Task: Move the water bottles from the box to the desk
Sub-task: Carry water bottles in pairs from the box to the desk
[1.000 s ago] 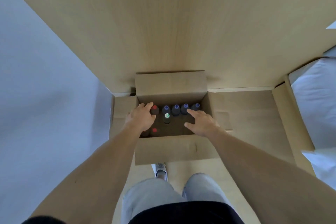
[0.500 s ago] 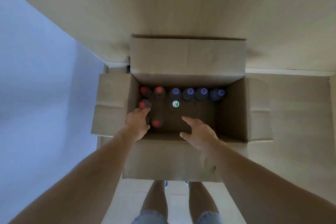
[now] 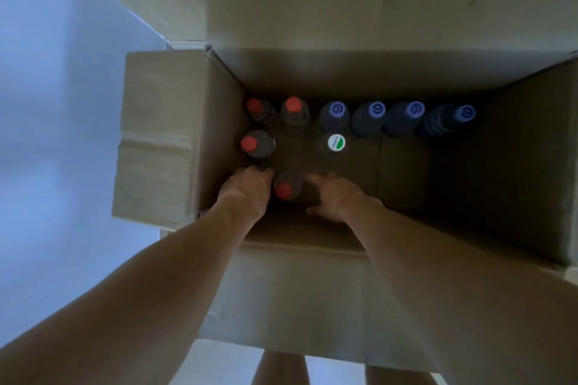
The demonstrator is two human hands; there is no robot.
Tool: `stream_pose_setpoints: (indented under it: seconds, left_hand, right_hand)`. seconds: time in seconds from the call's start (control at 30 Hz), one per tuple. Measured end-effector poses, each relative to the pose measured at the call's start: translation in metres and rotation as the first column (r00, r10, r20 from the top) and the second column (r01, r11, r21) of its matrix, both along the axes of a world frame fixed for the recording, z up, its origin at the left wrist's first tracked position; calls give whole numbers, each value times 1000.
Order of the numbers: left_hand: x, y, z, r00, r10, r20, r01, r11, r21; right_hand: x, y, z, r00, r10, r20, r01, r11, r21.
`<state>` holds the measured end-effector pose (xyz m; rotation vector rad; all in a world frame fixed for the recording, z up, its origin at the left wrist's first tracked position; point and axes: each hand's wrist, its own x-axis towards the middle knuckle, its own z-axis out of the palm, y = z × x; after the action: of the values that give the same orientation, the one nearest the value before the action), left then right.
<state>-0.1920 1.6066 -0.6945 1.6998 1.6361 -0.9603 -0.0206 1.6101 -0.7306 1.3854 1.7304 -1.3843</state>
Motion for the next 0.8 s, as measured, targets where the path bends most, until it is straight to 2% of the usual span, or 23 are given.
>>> stream_pose_setpoints:
  seconds: [0.2, 0.43, 0.57, 0.8]
  left_hand:
    - [-7, 1, -21, 999, -21, -44, 22, 1000, 10]
    - [-2, 8, -29, 994, -40, -99, 44, 998, 44]
    - [7, 11, -23, 990, -58, -127, 67, 996, 64]
    - [46, 15, -16, 995, -95, 17, 93, 992, 88]
  right_hand:
    - [-22, 7, -40, 992, 9, -123, -6, 1000, 25]
    - [-31, 7, -55, 970, -7, -242, 24, 997, 71]
    - [-1, -1, -52, 975, -39, -219, 65, 991, 114]
    - [76, -12, -47, 996, -51, -73, 58, 993, 101]
